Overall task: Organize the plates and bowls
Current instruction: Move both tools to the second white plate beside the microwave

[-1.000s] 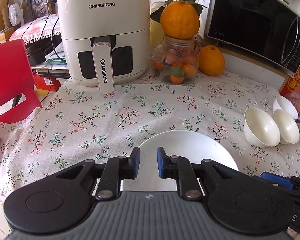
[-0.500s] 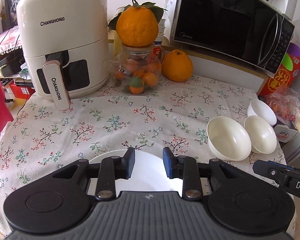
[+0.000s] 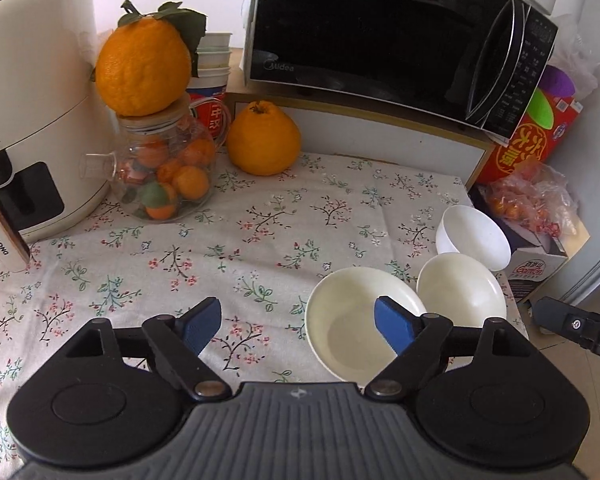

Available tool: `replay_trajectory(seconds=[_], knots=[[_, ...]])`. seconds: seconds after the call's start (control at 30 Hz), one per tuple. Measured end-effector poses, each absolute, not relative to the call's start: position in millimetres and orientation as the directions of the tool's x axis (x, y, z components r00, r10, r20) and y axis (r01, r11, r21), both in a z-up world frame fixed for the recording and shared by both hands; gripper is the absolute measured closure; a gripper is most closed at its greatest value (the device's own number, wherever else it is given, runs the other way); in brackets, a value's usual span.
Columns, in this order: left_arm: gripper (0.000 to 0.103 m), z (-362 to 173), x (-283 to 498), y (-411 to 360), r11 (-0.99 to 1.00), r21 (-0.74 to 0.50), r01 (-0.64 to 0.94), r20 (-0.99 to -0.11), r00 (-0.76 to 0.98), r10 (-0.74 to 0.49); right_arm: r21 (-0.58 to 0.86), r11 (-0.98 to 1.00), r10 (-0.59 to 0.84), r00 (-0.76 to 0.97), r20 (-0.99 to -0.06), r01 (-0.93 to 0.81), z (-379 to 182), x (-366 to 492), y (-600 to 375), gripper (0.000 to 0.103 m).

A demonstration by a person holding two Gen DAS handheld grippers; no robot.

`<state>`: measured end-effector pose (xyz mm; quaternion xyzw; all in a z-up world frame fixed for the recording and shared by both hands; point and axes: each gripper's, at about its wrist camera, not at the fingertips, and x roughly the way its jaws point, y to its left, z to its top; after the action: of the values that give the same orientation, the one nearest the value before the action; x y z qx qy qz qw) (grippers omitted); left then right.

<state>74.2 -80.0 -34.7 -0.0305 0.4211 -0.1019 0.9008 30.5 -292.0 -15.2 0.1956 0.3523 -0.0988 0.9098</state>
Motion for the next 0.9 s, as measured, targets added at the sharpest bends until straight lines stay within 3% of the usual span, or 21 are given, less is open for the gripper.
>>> replay_trajectory(seconds=[0.13,0.27,0.4,0.57,0.9], knots=[[0.008,-34,97,-105,0.963,-0.193,0.187,-0.750,0.604,-0.268,0.319,0.841,-0.127,0.732,-0.669,0.437,-17,37,-343,0.022],[0.002,-37,121,-133,0.952,-0.236,0.196,-0.742,0.596,-0.306,0.402,0.720,-0.171,0.706,-0.687,0.565,-34,42,-394,0.022],[0.002,-47,143,-163,0.935,-0.287,0.209,-0.751,0.557,-0.355,0.471,0.658,-0.118,0.698,-0.706,0.588,-55,55,-416,0.022],[0.004,-64,166,-197,0.931,-0.284,0.229,-0.763,0.534,-0.365,0.416,0.686,-0.147,0.674,-0.724,0.597,-68,77,-419,0.022],[0.017,-84,194,-231,0.924,-0.292,0.247,-0.781,0.496,-0.380,0.376,0.706,-0.136,0.636,-0.759,0.600,-97,114,-419,0.023]])
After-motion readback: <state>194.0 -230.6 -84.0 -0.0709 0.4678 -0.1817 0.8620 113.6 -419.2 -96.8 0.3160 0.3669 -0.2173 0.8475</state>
